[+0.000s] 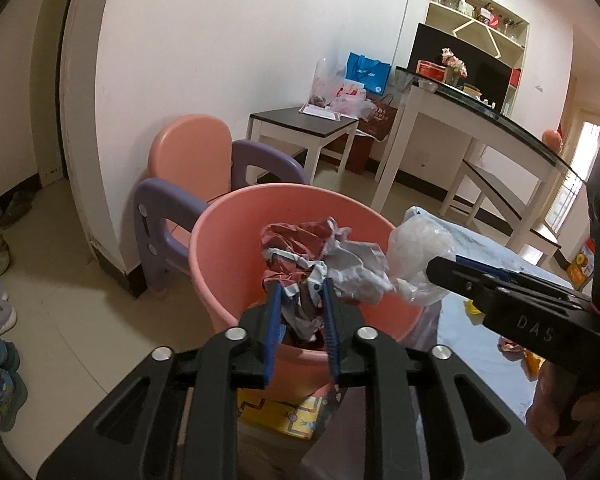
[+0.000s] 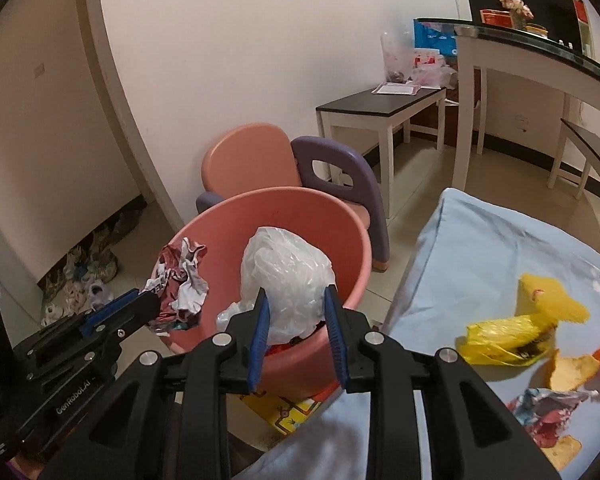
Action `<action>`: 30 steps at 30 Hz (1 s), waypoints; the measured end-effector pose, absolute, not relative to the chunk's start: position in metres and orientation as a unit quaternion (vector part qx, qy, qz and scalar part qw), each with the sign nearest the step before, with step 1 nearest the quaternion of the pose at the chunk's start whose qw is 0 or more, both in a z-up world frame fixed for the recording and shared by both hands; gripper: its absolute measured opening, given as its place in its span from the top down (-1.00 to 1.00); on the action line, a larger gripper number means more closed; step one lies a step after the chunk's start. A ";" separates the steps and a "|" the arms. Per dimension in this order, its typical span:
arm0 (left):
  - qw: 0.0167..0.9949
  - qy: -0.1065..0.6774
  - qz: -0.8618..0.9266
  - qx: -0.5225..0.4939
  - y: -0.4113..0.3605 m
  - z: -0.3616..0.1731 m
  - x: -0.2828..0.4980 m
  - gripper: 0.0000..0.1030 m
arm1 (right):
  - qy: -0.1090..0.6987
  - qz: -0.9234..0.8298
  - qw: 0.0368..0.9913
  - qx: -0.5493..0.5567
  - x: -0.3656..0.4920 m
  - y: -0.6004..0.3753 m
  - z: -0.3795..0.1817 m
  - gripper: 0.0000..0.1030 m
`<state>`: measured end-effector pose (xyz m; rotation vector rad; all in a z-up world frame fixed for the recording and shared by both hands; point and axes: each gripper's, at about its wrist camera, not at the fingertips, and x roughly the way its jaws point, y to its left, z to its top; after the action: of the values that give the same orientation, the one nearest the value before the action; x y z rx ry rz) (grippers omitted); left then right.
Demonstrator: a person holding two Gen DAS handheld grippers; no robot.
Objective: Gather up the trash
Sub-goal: 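Open both grippers to drop the wrapper and clear bag into the bucket, then move both grippers back over the remaining trash on the table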
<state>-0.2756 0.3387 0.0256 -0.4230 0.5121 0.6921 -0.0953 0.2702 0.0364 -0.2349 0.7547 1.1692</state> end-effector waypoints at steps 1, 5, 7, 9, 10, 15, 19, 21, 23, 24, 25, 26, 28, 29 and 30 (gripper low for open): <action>0.886 0.248 0.334 -0.205 0.341 0.024 -0.275 0.49 | 0.347 0.538 0.760 -0.109 -0.095 0.272 0.035 0.39; 0.883 0.253 0.334 -0.212 0.345 0.020 -0.274 0.32 | 0.357 0.537 0.756 -0.113 -0.092 0.277 0.027 0.35; 0.883 0.253 0.333 -0.214 0.347 0.019 -0.275 0.31 | 0.361 0.536 0.755 -0.113 -0.091 0.278 0.024 0.28; 0.883 0.252 0.332 -0.214 0.347 0.019 -0.275 0.31 | 0.363 0.538 0.753 -0.113 -0.090 0.278 0.023 0.26; 0.883 0.252 0.332 -0.214 0.347 0.019 -0.275 0.31 | 0.362 0.538 0.753 -0.112 -0.090 0.279 0.023 0.23; 0.884 0.251 0.333 -0.212 0.346 0.020 -0.275 0.31 | 0.354 0.547 0.751 -0.106 -0.090 0.276 0.027 0.10; 0.884 0.250 0.335 -0.210 0.340 0.025 -0.275 0.31 | 0.350 0.549 0.752 -0.102 -0.090 0.269 0.032 0.10; 0.885 0.249 0.334 -0.208 0.335 0.028 -0.274 0.31 | 0.346 0.549 0.755 -0.099 -0.090 0.263 0.034 0.10; 0.886 0.250 0.334 -0.204 0.329 0.031 -0.274 0.31 | 0.343 0.547 0.757 -0.097 -0.090 0.258 0.036 0.10; 0.886 0.250 0.334 -0.203 0.327 0.032 -0.274 0.31 | 0.343 0.546 0.758 -0.096 -0.089 0.255 0.036 0.10; 0.886 0.251 0.333 -0.203 0.325 0.033 -0.273 0.31 | 0.343 0.544 0.760 -0.096 -0.089 0.251 0.037 0.10; 0.886 0.251 0.332 -0.203 0.323 0.034 -0.274 0.31 | 0.344 0.542 0.761 -0.095 -0.089 0.247 0.038 0.10; 0.888 0.251 0.326 -0.204 0.318 0.035 -0.272 0.31 | 0.346 0.538 0.764 -0.091 -0.089 0.237 0.039 0.10; 0.889 0.252 0.324 -0.205 0.316 0.036 -0.271 0.31 | 0.346 0.536 0.764 -0.090 -0.089 0.234 0.040 0.10; 0.889 0.253 0.322 -0.204 0.313 0.037 -0.270 0.31 | 0.347 0.534 0.766 -0.088 -0.089 0.228 0.041 0.10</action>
<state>-0.2704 0.3125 0.0367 -0.4248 0.5256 0.6680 -0.0889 0.2278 0.0405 -0.1913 0.7534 1.1595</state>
